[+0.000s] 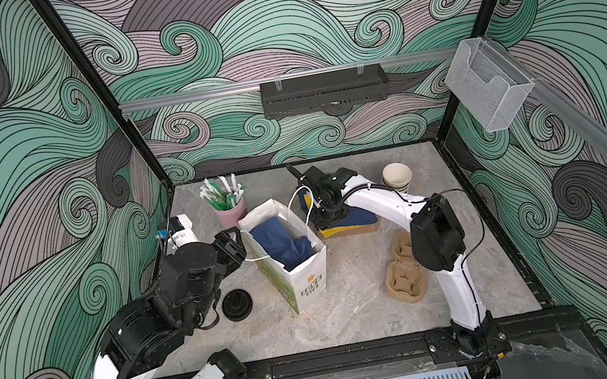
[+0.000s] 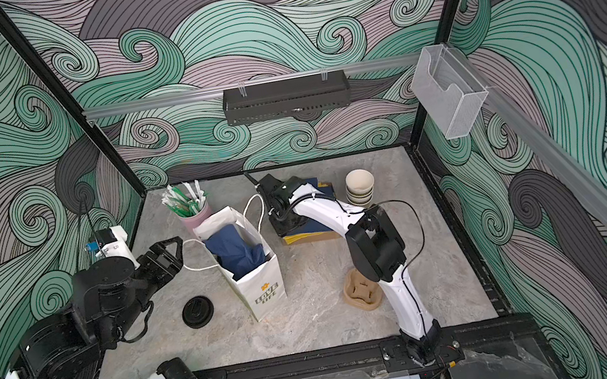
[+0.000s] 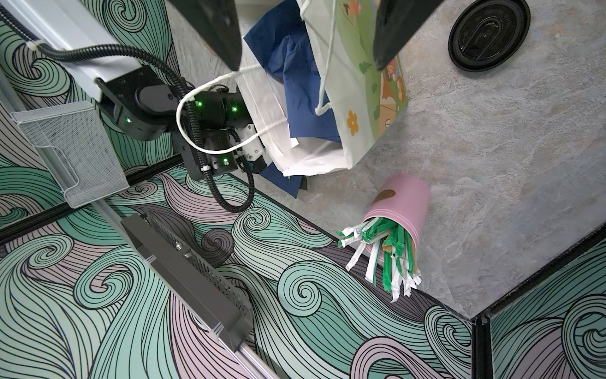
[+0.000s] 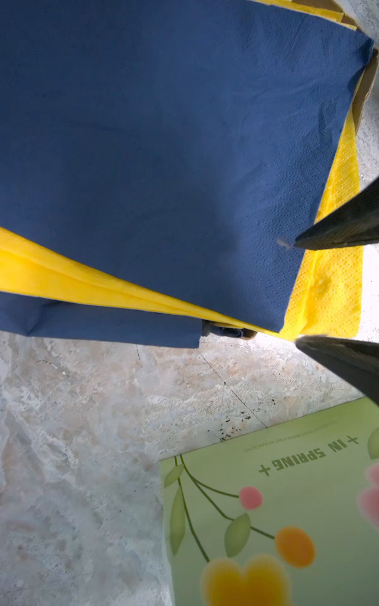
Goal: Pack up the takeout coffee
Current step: 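Move the right gripper back to the navy napkin stack and grasp, then lift a navy napkin off the stack with the right gripper while the left gripper rises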
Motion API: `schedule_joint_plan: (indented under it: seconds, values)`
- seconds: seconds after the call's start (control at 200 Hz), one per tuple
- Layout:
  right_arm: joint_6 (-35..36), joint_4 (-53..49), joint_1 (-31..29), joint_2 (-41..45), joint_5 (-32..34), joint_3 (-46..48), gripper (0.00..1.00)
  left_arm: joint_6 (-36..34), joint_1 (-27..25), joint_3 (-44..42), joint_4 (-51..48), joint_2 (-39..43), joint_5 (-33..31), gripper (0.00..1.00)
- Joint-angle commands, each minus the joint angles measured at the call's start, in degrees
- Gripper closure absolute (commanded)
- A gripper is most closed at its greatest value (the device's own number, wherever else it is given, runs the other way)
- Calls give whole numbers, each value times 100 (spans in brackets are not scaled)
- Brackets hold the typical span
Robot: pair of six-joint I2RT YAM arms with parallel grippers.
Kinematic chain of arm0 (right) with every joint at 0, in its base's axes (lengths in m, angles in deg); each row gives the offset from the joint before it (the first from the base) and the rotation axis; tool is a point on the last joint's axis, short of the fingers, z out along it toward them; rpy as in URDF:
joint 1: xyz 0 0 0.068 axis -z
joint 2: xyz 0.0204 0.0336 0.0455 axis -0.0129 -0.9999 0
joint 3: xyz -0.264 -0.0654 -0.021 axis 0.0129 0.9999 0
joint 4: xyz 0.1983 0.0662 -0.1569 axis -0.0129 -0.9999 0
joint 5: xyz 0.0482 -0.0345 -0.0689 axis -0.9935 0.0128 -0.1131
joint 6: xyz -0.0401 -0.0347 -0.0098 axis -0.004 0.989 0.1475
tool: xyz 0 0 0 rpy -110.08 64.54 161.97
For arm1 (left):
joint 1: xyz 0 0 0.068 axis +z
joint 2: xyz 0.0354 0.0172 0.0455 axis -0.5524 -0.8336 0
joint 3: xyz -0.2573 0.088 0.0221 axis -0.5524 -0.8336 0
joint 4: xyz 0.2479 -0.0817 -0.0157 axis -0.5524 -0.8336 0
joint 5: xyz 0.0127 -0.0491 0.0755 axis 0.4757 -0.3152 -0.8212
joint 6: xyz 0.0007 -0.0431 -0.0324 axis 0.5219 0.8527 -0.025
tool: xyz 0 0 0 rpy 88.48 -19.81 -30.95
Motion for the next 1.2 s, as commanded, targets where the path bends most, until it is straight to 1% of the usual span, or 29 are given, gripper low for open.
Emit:
schedule_joint_plan:
  seconds: [0.0,0.135,0.3,0.39,0.545,0.64,0.7,0.9,1.196]
  values:
    - [192,-69,29,-113,-169,-76,53,-43,28,43,-20,8,-14,35]
    - [200,-92,41,-245,-117,-85,54,-65,27,53,-24,2,-19,35]
    - [179,-90,36,-383,-56,-168,59,-72,23,69,-14,-1,-30,36]
    - [157,-88,37,-414,-48,-224,66,-78,18,78,-22,10,-32,36]
    - [134,-89,57,-403,-4,-287,83,-78,27,79,-24,33,-57,36]
    - [121,-89,72,-319,39,-313,95,-78,24,93,-29,42,-56,36]
    - [121,-88,101,-256,41,-331,100,-79,24,92,-33,39,-57,36]
    - [121,-123,220,45,-58,-324,100,-92,23,80,-15,38,-55,37]
    - [312,-401,356,821,-642,18,100,-412,23,219,84,-9,-81,36]
